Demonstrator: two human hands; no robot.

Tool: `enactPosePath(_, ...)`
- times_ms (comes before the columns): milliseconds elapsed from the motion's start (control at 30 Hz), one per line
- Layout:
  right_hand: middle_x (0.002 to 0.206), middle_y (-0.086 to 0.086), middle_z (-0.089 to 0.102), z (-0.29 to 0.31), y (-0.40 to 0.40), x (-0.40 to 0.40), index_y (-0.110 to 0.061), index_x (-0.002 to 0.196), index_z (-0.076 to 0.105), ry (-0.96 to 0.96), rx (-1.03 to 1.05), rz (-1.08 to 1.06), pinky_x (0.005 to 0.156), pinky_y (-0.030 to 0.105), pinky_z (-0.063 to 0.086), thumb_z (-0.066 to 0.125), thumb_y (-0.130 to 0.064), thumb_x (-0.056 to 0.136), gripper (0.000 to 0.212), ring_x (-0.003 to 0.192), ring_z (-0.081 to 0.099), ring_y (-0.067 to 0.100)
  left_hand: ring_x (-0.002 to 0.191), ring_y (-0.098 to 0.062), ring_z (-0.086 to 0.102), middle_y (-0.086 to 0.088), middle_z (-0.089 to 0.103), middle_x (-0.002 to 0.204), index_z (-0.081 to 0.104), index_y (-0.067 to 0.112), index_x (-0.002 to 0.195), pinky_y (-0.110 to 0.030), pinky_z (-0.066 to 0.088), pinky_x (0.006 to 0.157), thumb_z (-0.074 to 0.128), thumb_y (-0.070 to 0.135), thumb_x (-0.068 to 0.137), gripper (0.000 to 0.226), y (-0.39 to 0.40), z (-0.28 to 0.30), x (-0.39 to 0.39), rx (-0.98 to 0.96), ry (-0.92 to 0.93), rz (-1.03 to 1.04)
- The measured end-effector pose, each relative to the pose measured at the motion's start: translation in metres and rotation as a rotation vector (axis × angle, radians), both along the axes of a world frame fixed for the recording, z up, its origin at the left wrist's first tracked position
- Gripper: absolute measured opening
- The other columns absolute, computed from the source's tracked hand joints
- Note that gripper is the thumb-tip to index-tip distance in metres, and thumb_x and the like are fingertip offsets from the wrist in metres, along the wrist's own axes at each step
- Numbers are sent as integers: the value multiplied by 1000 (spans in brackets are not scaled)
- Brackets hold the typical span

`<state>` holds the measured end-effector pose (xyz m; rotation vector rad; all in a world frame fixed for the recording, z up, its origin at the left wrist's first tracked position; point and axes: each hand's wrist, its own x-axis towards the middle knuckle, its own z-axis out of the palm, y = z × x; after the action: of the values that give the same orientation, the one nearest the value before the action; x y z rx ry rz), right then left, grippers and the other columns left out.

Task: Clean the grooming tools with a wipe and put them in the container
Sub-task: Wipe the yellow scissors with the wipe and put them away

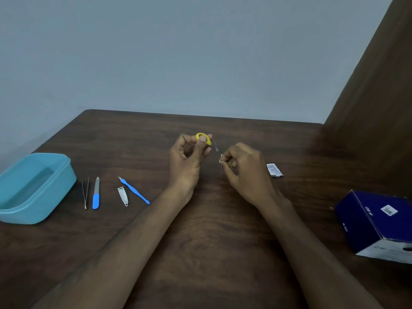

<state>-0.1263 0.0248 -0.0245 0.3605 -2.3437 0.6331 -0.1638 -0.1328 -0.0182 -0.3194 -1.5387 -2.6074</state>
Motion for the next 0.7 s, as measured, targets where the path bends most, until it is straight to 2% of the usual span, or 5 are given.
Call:
enactPosePath(200, 77, -6, 58, -6, 12, 0, -17, 79, 69, -94, 9, -64, 64, 36, 53, 78, -6, 82, 14, 63, 51, 6, 115, -22, 77, -14, 76, 97, 59, 10, 92, -24, 63, 90, 66, 8, 104, 14, -6, -1, -8, 92, -43, 78)
enactPosePath(333, 78, -8, 57, 5, 9, 4, -15, 81, 68, 0, -81, -84, 66, 12, 38, 77, -6, 87, 14, 63, 53, 5, 114, -21, 77, -15, 75, 98, 57, 8, 95, -23, 62, 89, 64, 8, 105, 13, -6, -1, -9, 105, -39, 78)
enactPosePath(400, 81, -8, 59, 7, 3, 4, -16, 82, 67, 23, -120, -83, 68, 10, 38, 76, -7, 90, 14, 65, 55, 6, 115, -21, 76, -14, 75, 98, 57, 6, 98, -23, 62, 87, 63, 7, 106, 11, -4, -1, -7, 106, -37, 52)
enactPosePath(567, 77, -10, 64, -3, 3, 2, -18, 80, 68, -140, -128, -102, 64, 10, 40, 76, -6, 87, 16, 63, 58, 0, 112, -20, 77, -10, 76, 93, 57, 9, 95, -22, 62, 87, 64, 7, 105, 13, -4, 0, -8, 146, -67, 66)
enactPosePath(700, 75, -7, 74, 9, 0, 13, -17, 82, 72, -325, -293, 111, 63, 17, 47, 75, -10, 91, 12, 61, 63, 2, 112, -21, 78, -9, 78, 92, 56, 11, 91, -23, 62, 89, 64, 8, 105, 16, -6, 0, -10, 167, -82, 79)
